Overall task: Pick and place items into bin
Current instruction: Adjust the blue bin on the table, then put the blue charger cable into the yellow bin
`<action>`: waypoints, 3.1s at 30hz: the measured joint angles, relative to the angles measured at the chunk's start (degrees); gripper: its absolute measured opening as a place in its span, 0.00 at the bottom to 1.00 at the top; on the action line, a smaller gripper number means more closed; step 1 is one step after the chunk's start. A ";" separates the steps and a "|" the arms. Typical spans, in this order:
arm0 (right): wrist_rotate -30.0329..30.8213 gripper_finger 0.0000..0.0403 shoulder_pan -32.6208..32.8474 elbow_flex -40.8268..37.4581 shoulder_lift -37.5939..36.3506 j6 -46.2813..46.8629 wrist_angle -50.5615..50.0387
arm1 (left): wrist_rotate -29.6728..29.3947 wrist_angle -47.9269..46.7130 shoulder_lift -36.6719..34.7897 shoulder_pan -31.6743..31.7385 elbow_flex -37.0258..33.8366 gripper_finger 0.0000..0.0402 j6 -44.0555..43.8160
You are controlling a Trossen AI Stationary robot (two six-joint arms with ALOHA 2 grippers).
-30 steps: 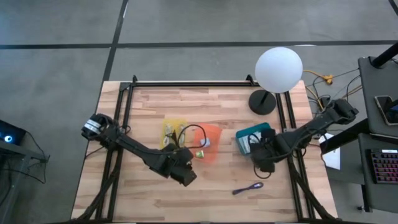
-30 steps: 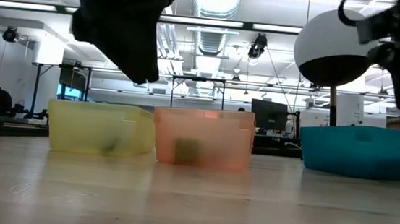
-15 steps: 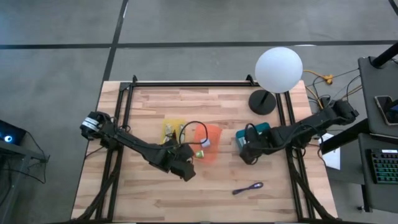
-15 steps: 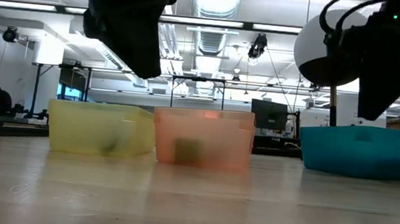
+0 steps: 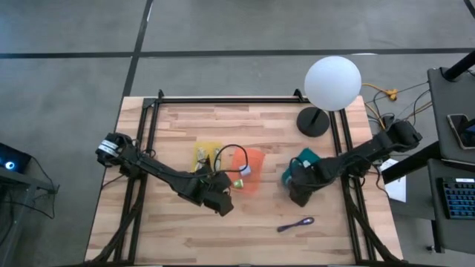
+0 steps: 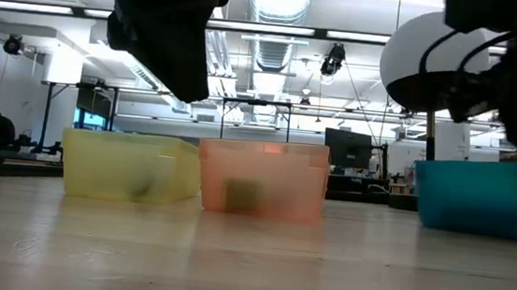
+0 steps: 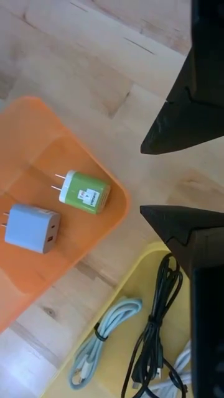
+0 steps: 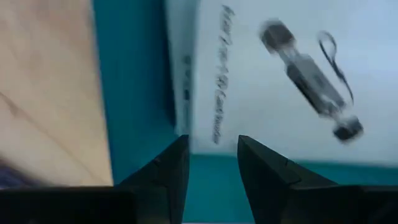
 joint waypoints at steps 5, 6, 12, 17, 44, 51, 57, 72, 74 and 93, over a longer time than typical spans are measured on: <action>0.70 0.30 4.80 1.29 -1.85 4.40 -9.40 | -0.02 0.18 0.02 0.00 0.00 0.32 0.00; 1.85 0.30 6.16 1.71 -2.36 5.92 -11.44 | -0.02 0.18 0.04 0.00 0.00 0.32 0.02; 12.32 0.30 11.40 3.79 -4.90 20.32 -20.99 | -0.64 0.18 0.05 0.21 -0.02 0.32 1.64; 12.39 0.30 12.39 3.91 -4.94 29.89 -30.30 | -0.94 0.17 0.09 0.51 -0.02 0.32 3.26; 6.62 0.02 4.20 -3.36 -13.57 49.90 -27.80 | 0.24 0.09 0.09 1.14 -0.07 0.32 4.94; 6.74 0.02 3.77 -3.50 -5.30 49.58 -26.94 | 0.24 -0.10 0.09 1.12 -0.07 0.32 4.63; 6.50 0.02 2.41 -3.11 -0.47 48.34 -25.09 | 0.24 -0.39 0.09 1.11 -0.07 0.32 4.61; 21.38 0.02 -1.54 1.81 0.98 42.89 -22.95 | 0.24 -0.55 0.07 0.96 -0.02 0.32 4.93; 24.98 0.02 -0.21 4.48 0.98 40.27 -24.85 | 0.24 -0.69 0.04 0.94 -0.02 0.32 4.99; 9.78 0.28 16.90 29.16 16.47 -26.01 -14.02 | 1.73 -1.33 -0.02 0.87 0.00 0.32 7.52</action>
